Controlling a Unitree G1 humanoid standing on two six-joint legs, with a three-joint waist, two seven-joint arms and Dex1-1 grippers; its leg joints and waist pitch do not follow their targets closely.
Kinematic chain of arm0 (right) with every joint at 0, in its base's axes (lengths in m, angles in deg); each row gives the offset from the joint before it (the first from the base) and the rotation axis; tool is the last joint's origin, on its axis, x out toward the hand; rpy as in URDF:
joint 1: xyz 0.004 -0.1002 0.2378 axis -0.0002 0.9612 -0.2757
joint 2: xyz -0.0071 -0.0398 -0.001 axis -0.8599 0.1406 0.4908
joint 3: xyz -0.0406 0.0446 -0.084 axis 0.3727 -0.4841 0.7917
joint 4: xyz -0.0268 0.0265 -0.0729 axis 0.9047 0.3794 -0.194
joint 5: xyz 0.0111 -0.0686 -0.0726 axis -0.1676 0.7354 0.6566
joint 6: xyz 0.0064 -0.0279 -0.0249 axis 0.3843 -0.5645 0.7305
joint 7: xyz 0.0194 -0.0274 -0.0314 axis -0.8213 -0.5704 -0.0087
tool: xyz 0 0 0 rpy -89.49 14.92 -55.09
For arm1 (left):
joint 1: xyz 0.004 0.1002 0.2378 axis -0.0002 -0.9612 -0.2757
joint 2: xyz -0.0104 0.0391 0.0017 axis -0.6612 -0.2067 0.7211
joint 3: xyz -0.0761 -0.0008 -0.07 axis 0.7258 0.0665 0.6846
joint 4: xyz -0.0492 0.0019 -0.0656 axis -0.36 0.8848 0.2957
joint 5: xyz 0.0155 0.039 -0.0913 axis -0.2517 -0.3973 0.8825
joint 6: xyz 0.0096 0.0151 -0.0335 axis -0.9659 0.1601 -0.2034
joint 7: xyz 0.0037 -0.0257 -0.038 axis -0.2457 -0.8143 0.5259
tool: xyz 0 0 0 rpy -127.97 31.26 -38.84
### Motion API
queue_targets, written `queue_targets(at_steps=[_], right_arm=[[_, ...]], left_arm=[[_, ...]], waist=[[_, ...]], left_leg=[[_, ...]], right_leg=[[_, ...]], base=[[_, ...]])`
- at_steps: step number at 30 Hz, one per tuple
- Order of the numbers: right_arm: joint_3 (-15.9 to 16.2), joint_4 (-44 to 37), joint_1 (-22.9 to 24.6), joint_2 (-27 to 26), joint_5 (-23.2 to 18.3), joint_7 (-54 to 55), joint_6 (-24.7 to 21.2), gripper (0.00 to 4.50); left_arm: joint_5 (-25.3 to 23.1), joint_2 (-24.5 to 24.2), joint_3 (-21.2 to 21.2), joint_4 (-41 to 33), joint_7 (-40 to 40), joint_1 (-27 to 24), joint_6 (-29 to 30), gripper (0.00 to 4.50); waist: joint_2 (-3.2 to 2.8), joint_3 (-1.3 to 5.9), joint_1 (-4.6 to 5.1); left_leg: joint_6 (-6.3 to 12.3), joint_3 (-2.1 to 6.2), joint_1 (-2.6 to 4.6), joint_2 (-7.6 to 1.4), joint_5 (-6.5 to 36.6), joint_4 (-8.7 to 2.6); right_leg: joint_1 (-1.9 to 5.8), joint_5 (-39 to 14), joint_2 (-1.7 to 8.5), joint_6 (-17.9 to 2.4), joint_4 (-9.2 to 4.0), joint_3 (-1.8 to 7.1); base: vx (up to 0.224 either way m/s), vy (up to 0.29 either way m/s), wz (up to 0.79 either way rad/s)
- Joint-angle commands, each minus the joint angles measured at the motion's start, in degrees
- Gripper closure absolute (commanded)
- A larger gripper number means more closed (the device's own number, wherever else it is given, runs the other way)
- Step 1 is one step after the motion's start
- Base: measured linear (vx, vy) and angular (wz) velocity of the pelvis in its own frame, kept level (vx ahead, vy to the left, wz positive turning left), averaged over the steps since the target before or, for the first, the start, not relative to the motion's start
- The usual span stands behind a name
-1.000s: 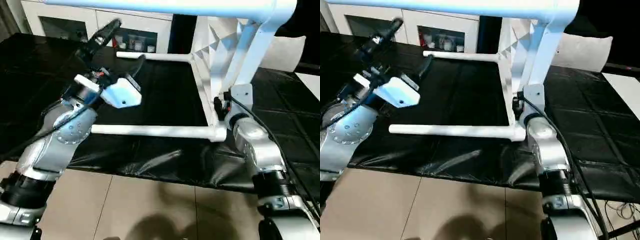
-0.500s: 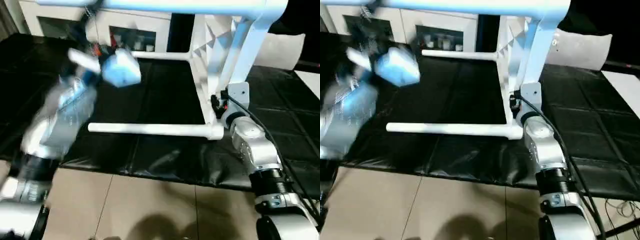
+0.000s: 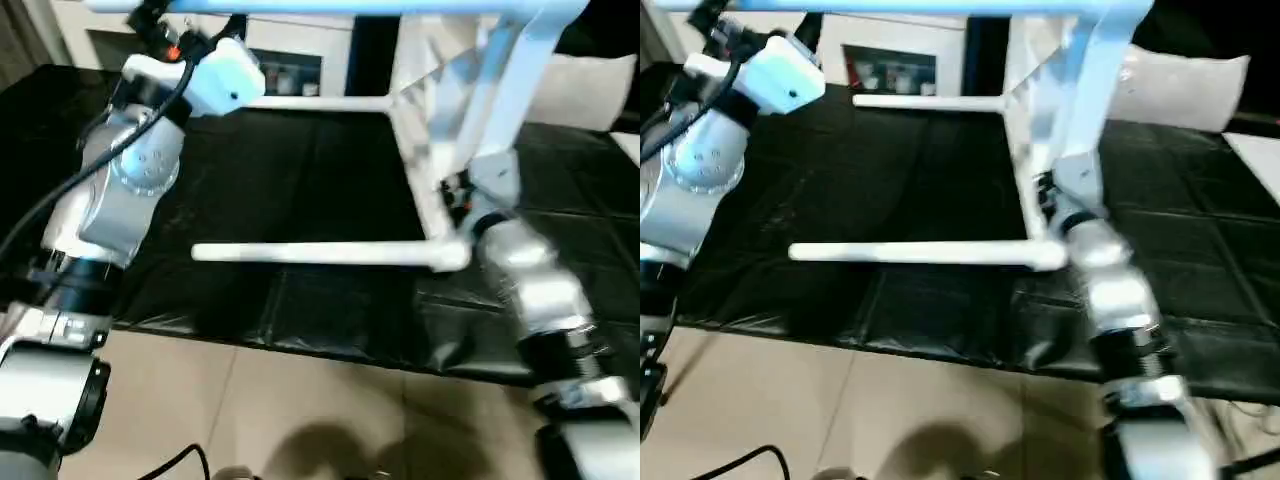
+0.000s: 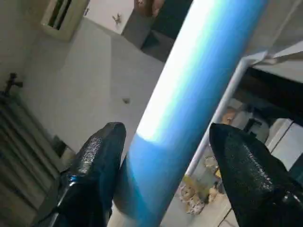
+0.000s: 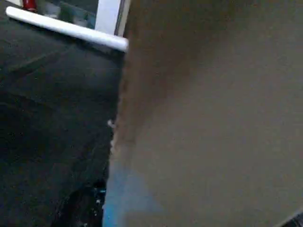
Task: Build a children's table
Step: Flip table
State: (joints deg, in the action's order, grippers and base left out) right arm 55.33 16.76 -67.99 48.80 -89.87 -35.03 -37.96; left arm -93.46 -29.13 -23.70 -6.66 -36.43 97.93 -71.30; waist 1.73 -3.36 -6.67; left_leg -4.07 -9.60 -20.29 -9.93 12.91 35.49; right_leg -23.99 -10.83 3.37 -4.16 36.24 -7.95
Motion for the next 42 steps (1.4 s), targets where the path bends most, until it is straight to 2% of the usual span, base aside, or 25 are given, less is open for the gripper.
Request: queue_targets(at_steps=[1,4,6,8,9,12,13,14,15,17,21,24,26,28,31,32,35,36,38,39,40,41,42], right_arm=[[3.9,-3.5,-3.5,6.2,10.3,-1.1,1.0,2.55],[4.4,-2.6,-6.5,9.7,11.0,-3.7,1.1,2.55],[5.4,-1.5,-10.9,14.0,10.0,-10.3,1.0,2.55],[5.6,-1.4,-11.8,14.9,9.4,-12.0,1.0,2.54],[5.9,-1.4,-12.7,15.6,9.2,-13.5,0.7,2.54],[7.8,0.2,-18.2,20.1,9.3,-21.2,0.7,2.54],[7.8,0.3,-18.3,20.2,9.4,-21.3,0.8,2.54],[8.4,1.7,-20.4,21.1,9.7,-23.1,1.5,2.54],[8.5,2.2,-21.2,21.3,9.8,-23.6,1.6,2.54],[9.1,4.1,-23.0,21.4,9.9,-24.8,2.6,2.54],[10.6,7.8,-25.7,20.9,10.8,-26.3,4.8,2.54],[9.8,8.7,-26.6,19.7,9.3,-27.2,4.8,2.54],[9.1,8.9,-26.9,19.0,8.2,-28.0,4.8,1.84],[8.9,9.5,-27.4,18.7,8.2,-28.5,5.5,1.84],[8.2,12.4,-28.8,18.6,8.6,-28.1,8.5,1.43],[8.2,12.5,-28.8,18.6,8.6,-28.1,8.5,1.43],[8.1,14.0,-29.4,18.6,9.0,-28.1,9.9,1.2],[8.0,14.3,-29.4,18.5,9.1,-28.0,10.3,1.0],[8.0,14.4,-29.4,18.4,9.1,-28.0,10.6,0.93],[7.5,15.2,-29.5,17.8,9.1,-28.4,11.4,0.83],[7.5,15.3,-29.5,17.8,9.1,-28.4,11.5,0.71],[6.7,15.6,-29.0,17.1,8.4,-28.4,11.5,0.6],[6.7,15.6,-29.0,17.1,8.4,-28.4,11.5,0.51]], left_arm=[[2.6,1.4,-2.2,0.0,4.2,-0.7,-0.5,1.62],[5.1,2.8,-2.1,-0.9,6.5,-1.6,0.3,1.89],[9.7,4.3,-0.4,-1.7,9.4,-2.6,3.1,2.0],[10.8,4.6,0.1,-1.9,10.2,-2.8,3.7,2.08],[12.1,4.9,0.6,-2.4,11.1,-3.1,4.9,2.21],[19.2,6.3,3.2,-5.4,16.2,-4.4,12.5,2.41],[19.4,6.3,3.3,-5.5,16.3,-4.4,12.7,2.47],[21.4,6.6,4.1,-6.6,17.9,-4.5,15.5,2.47],[22.1,6.6,4.3,-7.1,18.6,-4.6,16.5,2.51],[23.1,6.8,4.7,-8.2,19.5,-4.8,18.5,2.62],[24.6,6.9,4.7,-10.8,21.5,-5.6,22.6,2.79],[25.5,7.4,5.3,-12.3,21.4,-6.0,24.6,2.84],[26.0,7.7,5.8,-12.8,21.2,-6.5,26.3,2.88],[26.0,7.7,6.1,-13.0,20.8,-6.8,27.5,2.89],[24.4,7.6,6.9,-13.0,19.3,-6.8,28.8,3.0],[24.4,7.6,6.9,-13.0,19.2,-6.8,28.8,3.0],[22.7,6.3,6.3,-12.5,19.3,-6.9,28.5,3.29],[22.5,6.0,6.2,-12.4,19.6,-7.1,28.6,3.41],[22.5,5.9,6.1,-12.4,19.7,-7.2,28.7,3.55],[22.5,6.0,6.0,-12.8,20.3,-7.6,29.1,3.68],[22.5,6.0,6.0,-12.8,20.3,-7.6,29.1,3.73],[22.4,6.0,5.5,-13.2,20.7,-8.0,29.0,3.77],[22.4,6.0,5.5,-13.2,20.7,-8.0,29.0,3.87]], waist=[[0.8,4.7,-0.09],[0.83,4.61,-0.62],[0.82,4.58,-0.83],[1.04,4.49,-1.07],[0.98,4.39,-1.15],[1.06,4.48,-1.23],[1.1,4.46,-1.2],[1.17,4.17,-1.2],[1.28,4.16,-1.16],[1.14,4.14,-1.15],[1.56,3.96,-0.89],[1.61,3.96,-0.89],[1.67,3.99,-0.76],[1.62,4.0,-0.64],[1.68,3.89,-0.25],[1.66,3.92,-0.17],[1.65,3.86,0.43],[1.69,3.87,0.49],[1.71,3.95,0.48],[1.72,4.34,0.6],[1.66,4.82,0.78],[1.79,5.33,1.16],[1.88,5.62,1.32]], left_leg=[[3.98,0.9,-0.67,-2.44,-3.6,-2.91],[4.78,0.76,-0.78,-2.42,-3.5,-2.82],[4.73,0.66,-0.7,-2.45,-2.8,-2.81],[5.23,0.53,-0.84,-2.36,-2.6,-2.71],[5.56,0.57,-0.84,-2.37,-2.4,-2.69],[5.6,0.61,-0.85,-2.4,-2.6,-2.69],[5.66,0.62,-0.85,-2.46,-2.5,-2.65],[5.79,0.5,-0.72,-2.46,-1.4,-2.67],[5.74,0.49,-0.78,-2.41,-1.1,-2.65],[5.49,0.59,-0.83,-2.49,-1.0,-2.66],[5.15,0.56,-0.8,-2.49,0.0,-2.64],[4.97,0.54,-0.85,-2.44,0.1,-2.6],[4.94,0.55,-0.91,-2.48,0.0,-2.61],[4.98,0.61,-0.99,-2.51,0.5,-2.54],[4.52,0.64,-0.82,-2.4,1.6,-2.65],[4.41,0.68,-0.85,-2.4,1.8,-2.62],[4.41,0.79,-0.85,-2.4,2.8,-2.61],[4.4,0.77,-0.82,-2.35,2.7,-2.58],[4.48,0.8,-0.88,-2.4,2.3,-2.6],[4.78,0.88,-1.31,-2.39,0.9,-2.48],[5.24,1.19,-1.55,-2.65,-1.7,-2.34],[6.08,1.42,-2.04,-2.81,-5.4,-1.86],[6.78,1.51,-2.37,-2.73,-7.8,-1.53]], right_leg=[[4.9,-3.8,5.6,-4.4,-3.46,4.91],[4.76,-6.0,5.41,-3.6,-3.66,4.76],[4.72,-8.5,5.51,-3.3,-3.82,4.64],[4.64,-9.3,5.28,-3.1,-4.03,4.65],[4.5,-10.2,5.25,-2.4,-4.2,4.61],[4.67,-11.0,5.4,-2.4,-4.06,4.44],[4.58,-11.3,5.39,-2.6,-4.15,4.41],[4.28,-13.0,5.3,-2.7,-4.52,4.41],[4.35,-14.1,5.22,-2.5,-4.59,4.35],[4.35,-14.7,5.32,-2.1,-4.56,4.32],[4.19,-16.9,5.24,-1.1,-4.98,4.2],[4.23,-17.2,5.23,-0.9,-4.97,4.24],[4.28,-16.8,5.23,-0.8,-4.87,4.25],[4.32,-16.7,5.18,-0.3,-4.86,4.17],[4.24,-18.7,5.14,0.2,-5.33,3.97],[4.29,-18.8,5.14,0.3,-5.33,3.95],[4.23,-20.0,5.08,0.6,-5.51,3.86],[4.2,-20.0,5.05,0.6,-5.5,3.89],[4.28,-19.5,5.16,0.6,-5.37,3.97],[4.56,-16.8,5.15,0.3,-4.82,3.98],[4.69,-12.1,5.29,-1.1,-4.05,4.08],[4.86,-5.4,5.29,-3.4,-2.9,4.2],[4.98,-1.1,5.23,-4.7,-2.18,4.23]], base=[[0.0,0.0,0.0],[0.0,0.0,0.0],[0.0,0.0,0.0],[0.0,0.0,0.0],[0.0,0.0,0.0],[0.0,0.0,0.0],[0.0,0.0,0.0],[0.0,0.0,0.0],[0.0,0.0,0.0],[0.0,0.0,0.0],[0.0,0.0,0.0],[0.0,0.0,0.0],[0.0,0.0,0.0],[0.0,0.0,0.0],[0.0,0.0,0.0],[0.0,0.0,0.0],[0.0,0.0,0.0],[0.0,0.0,0.0],[0.0,0.0,0.0],[0.0,0.0,0.0],[0.0,0.0,0.0],[0.0,0.0,0.0],[0.0,0.0,0.0]])
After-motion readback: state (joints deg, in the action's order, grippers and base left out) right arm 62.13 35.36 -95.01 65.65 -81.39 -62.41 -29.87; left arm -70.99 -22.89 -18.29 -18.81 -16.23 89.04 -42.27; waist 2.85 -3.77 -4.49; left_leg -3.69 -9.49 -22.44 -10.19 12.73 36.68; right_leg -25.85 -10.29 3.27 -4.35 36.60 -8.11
